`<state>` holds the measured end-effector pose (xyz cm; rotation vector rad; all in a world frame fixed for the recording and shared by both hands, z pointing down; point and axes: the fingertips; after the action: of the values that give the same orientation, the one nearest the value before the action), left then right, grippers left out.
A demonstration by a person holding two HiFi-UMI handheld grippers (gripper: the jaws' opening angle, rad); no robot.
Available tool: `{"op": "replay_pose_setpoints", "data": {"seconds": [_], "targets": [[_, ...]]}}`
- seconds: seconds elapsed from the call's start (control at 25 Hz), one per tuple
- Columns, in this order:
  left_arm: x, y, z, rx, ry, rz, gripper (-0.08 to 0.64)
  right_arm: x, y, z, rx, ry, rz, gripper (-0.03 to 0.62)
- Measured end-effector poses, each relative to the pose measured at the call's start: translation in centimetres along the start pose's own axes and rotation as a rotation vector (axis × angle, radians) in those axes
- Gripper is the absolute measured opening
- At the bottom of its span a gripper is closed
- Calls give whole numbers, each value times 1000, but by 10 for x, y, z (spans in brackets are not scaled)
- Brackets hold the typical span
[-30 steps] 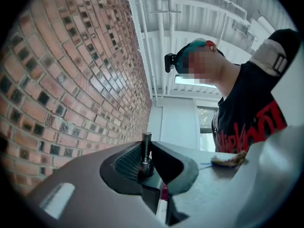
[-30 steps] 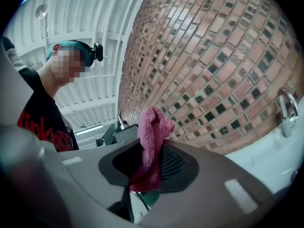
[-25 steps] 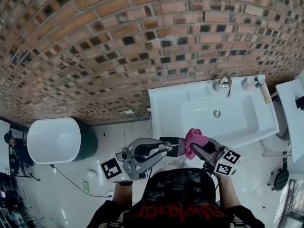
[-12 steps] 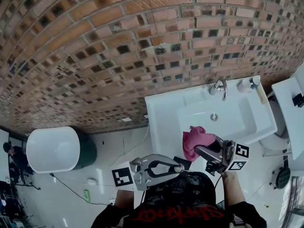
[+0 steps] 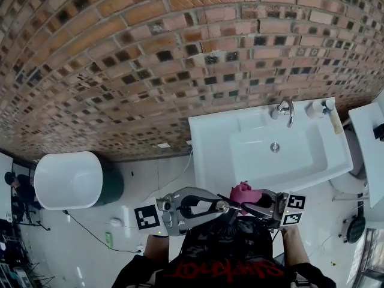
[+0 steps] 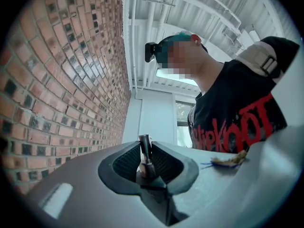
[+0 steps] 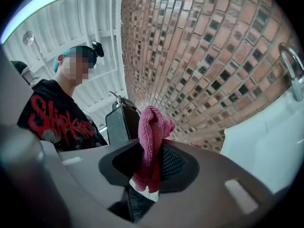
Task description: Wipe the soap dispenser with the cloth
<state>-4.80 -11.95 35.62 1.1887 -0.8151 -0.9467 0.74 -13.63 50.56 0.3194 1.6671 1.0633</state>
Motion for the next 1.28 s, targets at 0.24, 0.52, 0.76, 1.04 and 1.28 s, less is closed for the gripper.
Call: {"op": "replay_pose_setpoints", "data": {"seconds": [0.24, 0.52, 0.76, 1.04, 1.28], "targets": [[32, 46, 28, 80, -157, 47, 68, -49, 30, 12, 109, 246, -8, 91], [114, 209, 87, 212, -596, 197, 67, -72, -8, 16, -52, 456, -8, 91], [155, 329, 129, 346, -752, 342, 67, -64, -32, 24, -192, 468, -40, 91], [158, 322, 124, 481, -721, 235, 69, -61, -46, 33, -252, 553, 37, 91], [140, 264, 125, 335, -780, 215, 89, -53, -60, 39, -310, 563, 102, 89]]}}
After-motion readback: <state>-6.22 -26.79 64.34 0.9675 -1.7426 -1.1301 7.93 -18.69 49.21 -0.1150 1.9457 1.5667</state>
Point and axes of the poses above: the fingertips, and each gripper's own axes: z backward along the fingers, x to its left, y out of its underside, and after that the axes turned 15 degrees about y, right-handed
